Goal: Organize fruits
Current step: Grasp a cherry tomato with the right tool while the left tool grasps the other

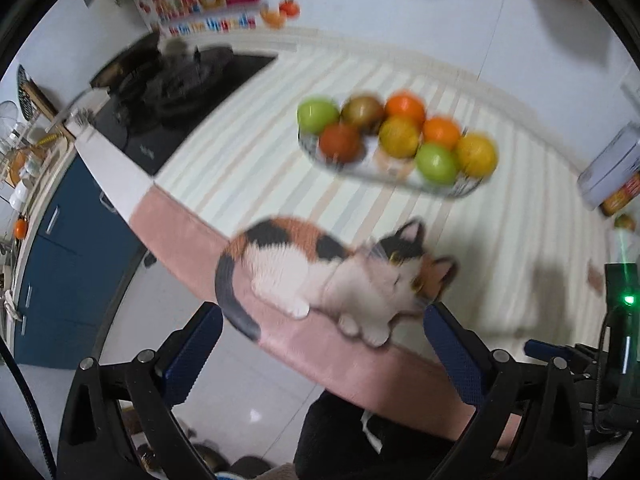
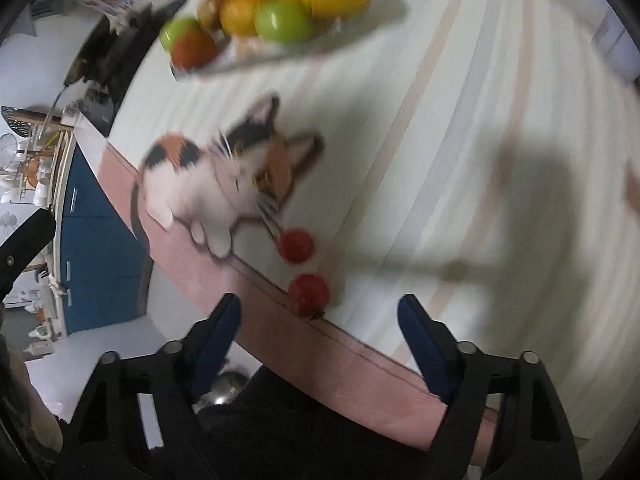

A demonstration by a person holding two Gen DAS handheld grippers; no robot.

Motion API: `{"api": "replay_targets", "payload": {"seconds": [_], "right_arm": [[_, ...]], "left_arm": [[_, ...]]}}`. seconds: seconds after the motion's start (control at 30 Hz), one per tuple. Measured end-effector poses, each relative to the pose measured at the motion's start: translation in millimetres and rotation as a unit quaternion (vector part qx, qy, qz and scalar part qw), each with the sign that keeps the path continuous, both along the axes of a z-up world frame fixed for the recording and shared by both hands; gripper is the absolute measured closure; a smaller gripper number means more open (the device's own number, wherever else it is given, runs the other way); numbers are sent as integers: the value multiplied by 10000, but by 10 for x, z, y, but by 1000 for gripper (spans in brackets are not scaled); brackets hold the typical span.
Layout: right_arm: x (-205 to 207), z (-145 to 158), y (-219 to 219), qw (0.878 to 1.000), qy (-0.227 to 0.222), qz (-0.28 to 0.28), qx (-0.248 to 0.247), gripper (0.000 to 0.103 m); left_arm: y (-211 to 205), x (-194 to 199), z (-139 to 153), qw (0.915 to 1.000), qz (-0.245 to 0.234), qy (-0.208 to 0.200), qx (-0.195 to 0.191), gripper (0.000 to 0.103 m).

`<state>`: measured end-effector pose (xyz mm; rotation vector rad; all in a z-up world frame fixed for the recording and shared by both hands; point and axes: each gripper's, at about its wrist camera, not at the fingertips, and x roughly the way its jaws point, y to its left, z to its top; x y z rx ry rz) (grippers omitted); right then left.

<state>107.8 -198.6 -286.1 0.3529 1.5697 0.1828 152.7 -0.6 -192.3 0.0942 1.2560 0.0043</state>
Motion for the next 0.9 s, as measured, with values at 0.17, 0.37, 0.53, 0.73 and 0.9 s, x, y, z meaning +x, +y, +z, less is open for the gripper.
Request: {"api": "replay_targets", "payload": {"seconds": [0.17, 0.37, 0.53, 0.73, 0.9], "right_arm": [[-10, -316, 206, 9996, 193, 179, -77, 42], [-32, -431, 281, 9990, 240, 304, -235, 70], [-52, -310, -21, 9995, 114, -64, -278, 70], [-50, -232, -445, 9977, 48, -424, -528, 70], [-59, -215, -636, 9964, 46, -616, -576, 70]], "left_arm": [[20, 12, -326, 9996, -22, 276, 3, 0], [-135, 42, -485, 9983, -293, 500, -68, 0], [-410, 114, -582, 9947, -668, 685, -366, 0], [-902, 129, -893, 9833, -1357, 1099, -516, 16], [-1164, 88, -1194, 9724, -1686, 1516, -543, 44]]}}
